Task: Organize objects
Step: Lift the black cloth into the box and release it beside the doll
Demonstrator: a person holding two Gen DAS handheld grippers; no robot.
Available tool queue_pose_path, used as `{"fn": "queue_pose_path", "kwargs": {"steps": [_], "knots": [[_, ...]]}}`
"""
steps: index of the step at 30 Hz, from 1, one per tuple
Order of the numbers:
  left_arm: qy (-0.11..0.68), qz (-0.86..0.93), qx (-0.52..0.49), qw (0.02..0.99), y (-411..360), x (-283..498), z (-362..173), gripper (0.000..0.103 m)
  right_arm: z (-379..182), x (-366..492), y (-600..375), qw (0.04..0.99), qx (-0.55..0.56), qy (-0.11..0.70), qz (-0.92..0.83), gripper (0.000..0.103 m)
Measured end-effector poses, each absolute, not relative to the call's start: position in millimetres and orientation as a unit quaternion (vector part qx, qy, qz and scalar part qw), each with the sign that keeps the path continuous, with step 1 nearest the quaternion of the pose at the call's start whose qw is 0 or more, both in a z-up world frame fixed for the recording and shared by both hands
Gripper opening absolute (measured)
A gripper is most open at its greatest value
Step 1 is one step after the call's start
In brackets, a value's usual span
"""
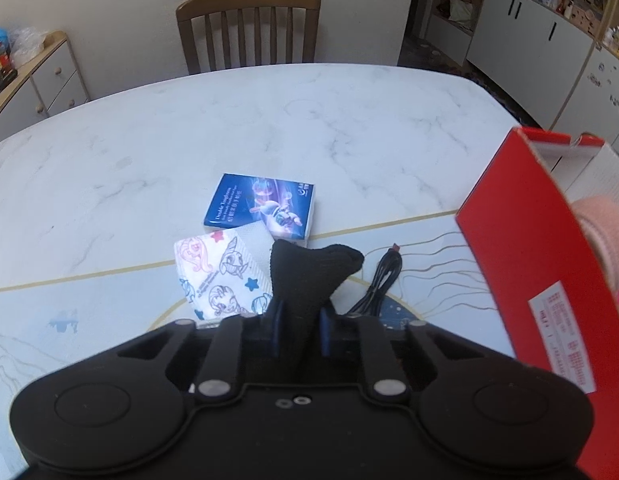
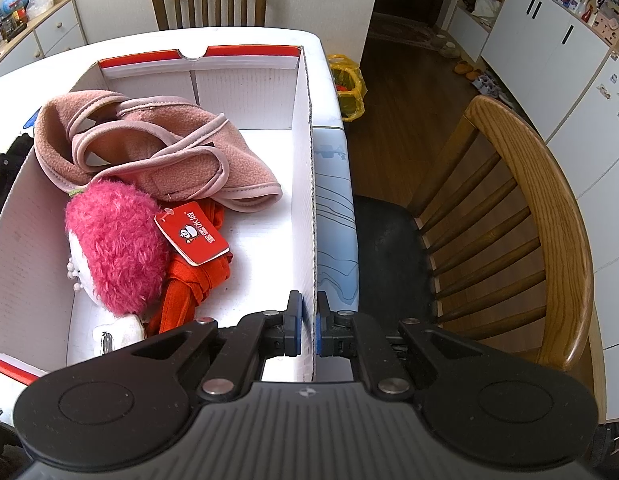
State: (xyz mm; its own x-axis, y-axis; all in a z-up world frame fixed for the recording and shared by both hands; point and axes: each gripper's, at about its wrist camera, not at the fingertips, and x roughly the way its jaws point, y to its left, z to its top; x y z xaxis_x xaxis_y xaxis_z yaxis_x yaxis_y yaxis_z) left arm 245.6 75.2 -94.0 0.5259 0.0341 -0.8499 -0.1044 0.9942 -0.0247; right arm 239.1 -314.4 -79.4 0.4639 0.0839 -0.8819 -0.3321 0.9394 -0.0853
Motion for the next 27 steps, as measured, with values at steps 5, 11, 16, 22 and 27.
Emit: {"fn": "queue_pose_path", "kwargs": {"steps": [5, 11, 16, 22, 27], "knots": [[0.486, 0.050, -0.047, 0.871, 73.6, 236.1, -75.5, 0.011, -80.6, 240.0, -315.9, 0.846, -0.119, 0.504, 0.126, 0.006], [0.467, 0.045, -0.062, 0.881, 66.1, 221.9, -43.6, 0.010, -82.4, 240.2, -317.6, 0.846, -0.118, 0.504, 0.131, 0.006], [0.448, 0.033, -0.060, 0.892, 51.4, 211.7, -14.9, 0.010, -85.7, 242.7, -319.1, 0.843, -0.113, 0.509, 0.135, 0.006], [0.420, 0.006, -0.054, 0.906, 21.5, 204.1, 19.2, 0.010, -87.4, 244.5, -318.3, 0.842, -0.115, 0.508, 0.142, 0.006], [0.396, -0.014, -0.045, 0.917, -8.9, 202.8, 43.2, 0.010, -87.6, 245.2, -320.1, 0.842, -0.112, 0.506, 0.149, 0.006]]}}
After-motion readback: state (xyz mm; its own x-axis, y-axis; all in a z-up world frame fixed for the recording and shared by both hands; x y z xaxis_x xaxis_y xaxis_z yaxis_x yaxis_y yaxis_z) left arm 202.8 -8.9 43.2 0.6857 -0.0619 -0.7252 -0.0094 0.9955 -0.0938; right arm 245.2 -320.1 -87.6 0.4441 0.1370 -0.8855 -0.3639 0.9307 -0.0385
